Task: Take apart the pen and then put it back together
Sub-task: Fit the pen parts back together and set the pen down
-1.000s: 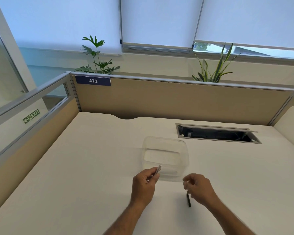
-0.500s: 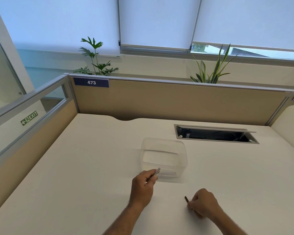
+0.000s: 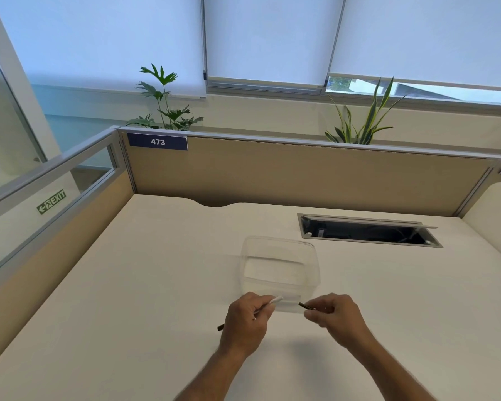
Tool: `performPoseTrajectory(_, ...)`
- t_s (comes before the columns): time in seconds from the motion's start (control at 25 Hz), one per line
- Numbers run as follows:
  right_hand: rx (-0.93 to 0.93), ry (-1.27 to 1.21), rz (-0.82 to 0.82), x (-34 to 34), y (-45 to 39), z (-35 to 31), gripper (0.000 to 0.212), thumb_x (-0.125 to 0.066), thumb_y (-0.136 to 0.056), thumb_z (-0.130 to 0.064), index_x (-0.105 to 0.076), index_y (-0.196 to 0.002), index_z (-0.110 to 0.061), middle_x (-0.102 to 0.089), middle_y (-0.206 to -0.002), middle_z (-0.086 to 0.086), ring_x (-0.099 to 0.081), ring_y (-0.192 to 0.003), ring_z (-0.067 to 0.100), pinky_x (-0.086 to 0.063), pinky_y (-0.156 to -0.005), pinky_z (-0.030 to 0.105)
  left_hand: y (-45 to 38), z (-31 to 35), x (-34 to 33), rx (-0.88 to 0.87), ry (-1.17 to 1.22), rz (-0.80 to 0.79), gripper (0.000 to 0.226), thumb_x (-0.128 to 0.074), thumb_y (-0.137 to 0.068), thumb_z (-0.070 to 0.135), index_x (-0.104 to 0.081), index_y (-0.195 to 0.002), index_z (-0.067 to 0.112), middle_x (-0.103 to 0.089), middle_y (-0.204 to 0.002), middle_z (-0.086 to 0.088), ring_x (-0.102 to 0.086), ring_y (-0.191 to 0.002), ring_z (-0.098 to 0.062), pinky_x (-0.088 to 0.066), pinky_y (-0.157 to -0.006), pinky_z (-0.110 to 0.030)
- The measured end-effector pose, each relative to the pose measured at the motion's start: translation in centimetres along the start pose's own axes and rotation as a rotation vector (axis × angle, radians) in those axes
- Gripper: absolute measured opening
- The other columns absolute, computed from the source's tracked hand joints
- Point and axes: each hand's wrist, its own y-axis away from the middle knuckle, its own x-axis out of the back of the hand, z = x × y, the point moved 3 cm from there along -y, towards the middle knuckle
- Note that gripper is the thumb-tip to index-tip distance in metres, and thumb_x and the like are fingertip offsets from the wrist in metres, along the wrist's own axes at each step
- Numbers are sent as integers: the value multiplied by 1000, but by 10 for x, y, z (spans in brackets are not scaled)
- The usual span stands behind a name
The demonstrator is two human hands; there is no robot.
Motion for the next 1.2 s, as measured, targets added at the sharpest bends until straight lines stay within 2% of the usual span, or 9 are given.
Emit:
performPoseTrajectory(0.04,56,26,33,-1,0,-6,12,-86,-72,-12,-81,-77,-22,-71,-71,-7,-60,-57,0,-45,-55,10,0,1,0,-12,-26,-14,20,-69,-88,19,-74,-101,34,-66,-76,5,-61,-72,-11,-53,-67,-33)
performPoseTrajectory(0.12,141,43,75,-4,0,-14,14,-87,-71,-12,-80,-74,-24,-72,-74,-6,-61,-60,-2,-46,-56,9,1,3,1,-31,-63,-25,18,-69,-88,21,-75,-101,32,-66,-78,5,-60,-74,-11,-53,-68,-35)
performPoseTrajectory(0.28,240,6,86,-11,4,-20,20,-89,-66,-3,-80,-71,-20,-69,-71,3,-59,-54,7,-45,-46,13,3,8,-1,-69,-125,-59,18,-68,-89,25,-75,-105,31,-66,-83,6,-59,-80,-12,-52,-72,-36)
performPoseTrajectory(0.52,326,36,112,-12,3,-19,22,-89,-64,0,-80,-73,-18,-67,-70,2,-59,-54,11,-42,-43,11,6,9,-2,-96,-148,-45,18,-68,-88,25,-74,-104,32,-67,-83,5,-58,-80,-13,-51,-72,-37)
performPoseTrajectory(0.6,341,64,118,-11,3,-19,23,-90,-63,-2,-80,-73,-20,-67,-69,0,-61,-58,16,-43,-45,12,6,9,-3,-105,-153,-49,18,-67,-88,26,-74,-104,32,-67,-84,6,-58,-80,-13,-51,-72,-37)
performPoseTrajectory(0.72,357,113,129,-11,2,-17,24,-91,-62,-5,-80,-73,-24,-66,-67,-3,-63,-63,14,-45,-51,16,6,10,-4,-128,-165,-57,18,-67,-88,28,-74,-104,31,-68,-84,6,-58,-80,-12,-52,-71,-36)
performPoseTrajectory(0.88,376,177,121,-11,2,-17,24,-91,-63,-7,-80,-75,-25,-64,-67,-10,-63,-60,12,-52,-56,28,6,9,-5,-152,-193,-52,19,-67,-88,29,-74,-105,30,-67,-84,6,-57,-81,-11,-51,-71,-33)
performPoseTrajectory(1.08,430,265,95,-13,4,-16,23,-90,-67,-12,-80,-80,-29,-62,-69,-14,-62,-63,9,-49,-57,22,8,8,-7,-176,-228,-70,20,-65,-88,31,-74,-105,28,-66,-82,6,-56,-79,-10,-51,-69,-32)
performPoseTrajectory(1.2,462,319,64,-14,5,-18,20,-87,-71,-15,-80,-82,-30,-63,-72,-14,-61,-66,7,-50,-59,23,9,8,-8,-184,-245,-90,20,-63,-88,32,-73,-105,28,-66,-82,5,-56,-79,-11,-51,-68,-34)
